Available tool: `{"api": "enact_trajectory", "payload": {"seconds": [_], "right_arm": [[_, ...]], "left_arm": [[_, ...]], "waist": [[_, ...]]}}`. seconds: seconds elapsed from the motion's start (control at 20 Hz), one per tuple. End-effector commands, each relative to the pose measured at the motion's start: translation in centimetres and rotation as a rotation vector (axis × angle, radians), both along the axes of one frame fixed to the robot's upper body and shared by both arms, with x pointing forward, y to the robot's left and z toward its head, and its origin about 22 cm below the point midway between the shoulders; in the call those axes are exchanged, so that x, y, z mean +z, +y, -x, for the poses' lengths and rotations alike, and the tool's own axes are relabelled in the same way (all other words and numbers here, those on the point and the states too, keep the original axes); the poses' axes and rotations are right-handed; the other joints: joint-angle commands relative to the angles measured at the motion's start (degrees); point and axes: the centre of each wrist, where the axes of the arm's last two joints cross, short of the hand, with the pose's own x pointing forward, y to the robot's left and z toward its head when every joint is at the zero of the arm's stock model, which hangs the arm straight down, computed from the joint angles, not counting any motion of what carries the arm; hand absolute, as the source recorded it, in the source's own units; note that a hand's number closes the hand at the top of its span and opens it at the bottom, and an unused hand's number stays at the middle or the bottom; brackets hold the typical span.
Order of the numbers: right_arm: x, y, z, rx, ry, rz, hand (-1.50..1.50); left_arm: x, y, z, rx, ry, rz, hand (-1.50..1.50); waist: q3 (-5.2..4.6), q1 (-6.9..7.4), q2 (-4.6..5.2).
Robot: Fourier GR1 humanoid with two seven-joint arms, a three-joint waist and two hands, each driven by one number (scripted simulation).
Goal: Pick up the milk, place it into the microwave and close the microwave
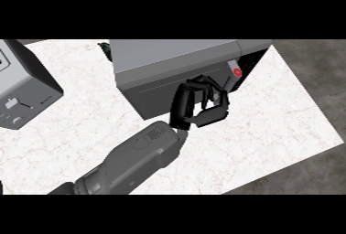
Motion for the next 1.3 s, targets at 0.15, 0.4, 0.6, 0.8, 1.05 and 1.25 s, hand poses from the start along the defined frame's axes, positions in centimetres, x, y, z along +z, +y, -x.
{"api": "enact_trajectory", "payload": {"seconds": [0.15, 0.4, 0.6, 0.8, 1.05, 1.25], "right_arm": [[0.9, 0.0, -0.2, 0.046, -0.012, 0.001, -1.5], [1.3, 0.4, -0.2, 0.112, -0.004, 0.018, -1.5], [1.1, 0.1, -0.3, 0.126, 0.022, 0.007, -1.5], [1.1, 0.1, -0.2, 0.14, 0.026, -0.01, -1.5], [1.6, -0.4, -0.2, 0.135, 0.023, 0.006, -1.5], [2.3, -0.5, -0.3, 0.144, 0.017, 0.029, -1.5]], "left_arm": [[0.9, 0.6, -2.4, 0.05, 0.013, -0.014, 1.5], [1.0, 0.5, -2.6, 0.061, 0.012, -0.009, 1.5], [0.8, 0.6, -2.5, 0.062, 0.021, -0.007, 1.5], [0.6, 0.7, -2.6, 0.063, 0.02, 0.002, 1.5], [0.5, 0.6, -2.6, 0.07, 0.005, -0.006, 1.5], [0.6, 0.6, -2.7, 0.063, 0.005, 0.0, 1.5]], "waist": [[-0.06, -0.32, 0.89], [-0.05, -0.14, 0.75], [0.01, -0.37, 0.83], [0.02, -0.4, 0.7], [0.1, -0.72, 0.71], [-0.02, -0.01, 0.79]]}}
